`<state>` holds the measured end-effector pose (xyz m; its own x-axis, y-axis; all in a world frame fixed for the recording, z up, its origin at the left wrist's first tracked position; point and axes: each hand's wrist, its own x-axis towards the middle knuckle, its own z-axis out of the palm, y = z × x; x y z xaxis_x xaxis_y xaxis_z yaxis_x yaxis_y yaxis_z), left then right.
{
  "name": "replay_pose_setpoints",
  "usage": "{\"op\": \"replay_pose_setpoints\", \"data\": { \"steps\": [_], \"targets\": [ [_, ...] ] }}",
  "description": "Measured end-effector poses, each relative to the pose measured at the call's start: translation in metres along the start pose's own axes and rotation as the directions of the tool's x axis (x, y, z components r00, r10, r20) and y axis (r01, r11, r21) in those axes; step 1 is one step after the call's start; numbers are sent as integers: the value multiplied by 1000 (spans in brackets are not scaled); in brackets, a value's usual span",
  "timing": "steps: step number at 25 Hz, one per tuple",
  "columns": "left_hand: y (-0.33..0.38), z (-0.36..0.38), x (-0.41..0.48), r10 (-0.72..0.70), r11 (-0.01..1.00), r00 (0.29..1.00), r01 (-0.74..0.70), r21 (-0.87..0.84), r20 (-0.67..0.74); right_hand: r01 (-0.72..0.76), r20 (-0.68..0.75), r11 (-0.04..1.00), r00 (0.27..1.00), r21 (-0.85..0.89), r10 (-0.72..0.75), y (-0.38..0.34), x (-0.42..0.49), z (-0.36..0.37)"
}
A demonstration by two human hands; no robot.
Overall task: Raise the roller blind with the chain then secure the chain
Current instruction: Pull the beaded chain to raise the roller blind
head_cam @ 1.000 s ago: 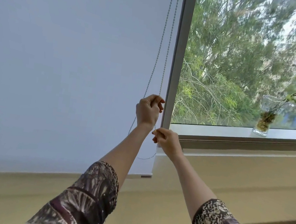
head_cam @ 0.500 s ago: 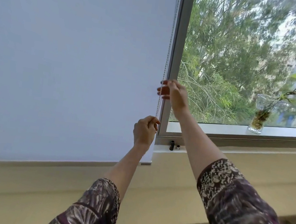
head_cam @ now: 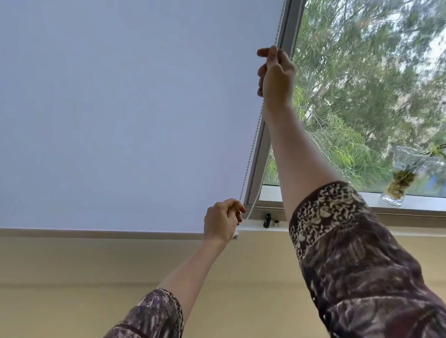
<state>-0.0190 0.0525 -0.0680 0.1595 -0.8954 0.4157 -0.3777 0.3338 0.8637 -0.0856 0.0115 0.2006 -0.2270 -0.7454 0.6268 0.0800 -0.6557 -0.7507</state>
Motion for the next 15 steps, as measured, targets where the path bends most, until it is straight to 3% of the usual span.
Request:
{"op": "replay_pose_setpoints", "data": {
  "steps": [6,9,12,15],
  "targets": [
    [3,-23,16,-84,983,975,115,-142,208,83,10,995,997,-47,-82,-9,-12,3],
    [13,-36,25,-124,981,936,165,-101,328,111,5,991,994,-71,-111,-14,-15,-4],
    [31,-49,33,-123,987,934,149,-55,335,147,-31,985,988,-94,-150,-20,-19,-12],
    [62,-60,41,-82,979,952,132,-154,295,143,-34,980,988,-138,-149,-17,-31,-19]
  ]
}}
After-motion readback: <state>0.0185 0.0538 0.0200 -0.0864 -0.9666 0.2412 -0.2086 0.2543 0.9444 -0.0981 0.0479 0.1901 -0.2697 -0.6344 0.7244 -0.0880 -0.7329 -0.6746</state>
